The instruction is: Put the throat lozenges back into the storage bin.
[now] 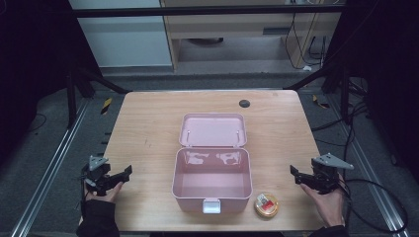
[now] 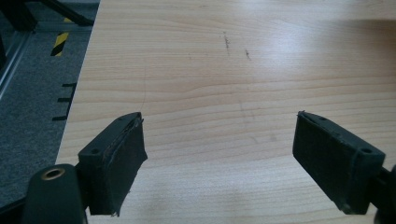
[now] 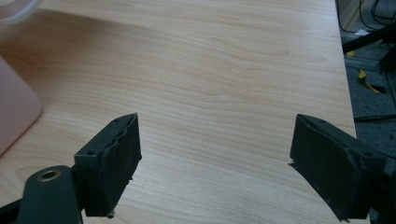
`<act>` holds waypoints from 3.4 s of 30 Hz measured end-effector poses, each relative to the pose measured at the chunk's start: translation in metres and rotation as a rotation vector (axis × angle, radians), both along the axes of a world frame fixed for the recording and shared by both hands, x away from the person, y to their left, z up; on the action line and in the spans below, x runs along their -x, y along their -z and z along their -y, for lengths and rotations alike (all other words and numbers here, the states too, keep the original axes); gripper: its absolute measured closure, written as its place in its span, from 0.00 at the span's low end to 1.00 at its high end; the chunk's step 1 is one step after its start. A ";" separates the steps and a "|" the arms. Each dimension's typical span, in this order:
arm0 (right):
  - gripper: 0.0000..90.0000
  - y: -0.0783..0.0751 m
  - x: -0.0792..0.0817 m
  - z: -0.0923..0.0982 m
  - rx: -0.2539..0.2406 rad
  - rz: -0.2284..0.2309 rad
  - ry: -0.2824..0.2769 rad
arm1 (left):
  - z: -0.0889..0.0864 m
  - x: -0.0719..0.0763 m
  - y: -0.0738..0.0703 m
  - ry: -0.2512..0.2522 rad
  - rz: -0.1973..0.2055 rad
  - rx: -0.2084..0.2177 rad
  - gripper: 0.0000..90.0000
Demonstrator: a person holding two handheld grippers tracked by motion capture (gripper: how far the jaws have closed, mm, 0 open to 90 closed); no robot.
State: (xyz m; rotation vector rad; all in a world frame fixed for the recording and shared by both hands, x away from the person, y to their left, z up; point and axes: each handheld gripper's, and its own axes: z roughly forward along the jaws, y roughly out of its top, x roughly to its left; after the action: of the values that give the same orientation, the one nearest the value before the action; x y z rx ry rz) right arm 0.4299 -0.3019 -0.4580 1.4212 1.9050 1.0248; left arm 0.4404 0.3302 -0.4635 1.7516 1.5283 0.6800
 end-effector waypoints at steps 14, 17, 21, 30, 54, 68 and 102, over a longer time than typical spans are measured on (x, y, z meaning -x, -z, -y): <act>0.23 -0.036 0.006 -0.018 0.049 0.008 -0.189 | 0.004 -0.003 0.008 0.014 -0.034 -0.026 0.21; 0.23 -0.040 0.005 -0.022 0.067 0.000 -0.208 | 0.005 -0.003 0.008 0.013 -0.032 -0.029 0.21; 0.22 -0.051 0.005 -0.033 0.110 -0.020 -0.262 | 0.004 -0.004 0.009 0.012 -0.037 -0.033 0.22; 0.21 -0.064 0.010 -0.046 0.181 -0.053 -0.358 | 0.002 -0.004 0.010 0.008 -0.044 -0.049 0.23; 0.18 -0.055 0.023 -0.075 0.306 -0.174 -0.571 | 0.004 -0.004 0.011 0.023 -0.049 -0.065 0.23; 0.15 -0.039 0.028 -0.084 0.360 -0.263 -0.668 | 0.003 -0.004 0.011 0.022 -0.050 -0.070 0.24; 0.10 -0.018 0.035 -0.103 0.481 -0.371 -0.806 | 0.004 -0.004 0.010 0.025 -0.043 -0.077 0.24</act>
State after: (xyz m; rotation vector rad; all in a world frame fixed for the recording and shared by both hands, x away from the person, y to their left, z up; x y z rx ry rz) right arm 0.3946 -0.1988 -0.4405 0.5765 2.8586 0.5411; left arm 0.4441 0.3266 -0.4737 1.8501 1.5249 0.7016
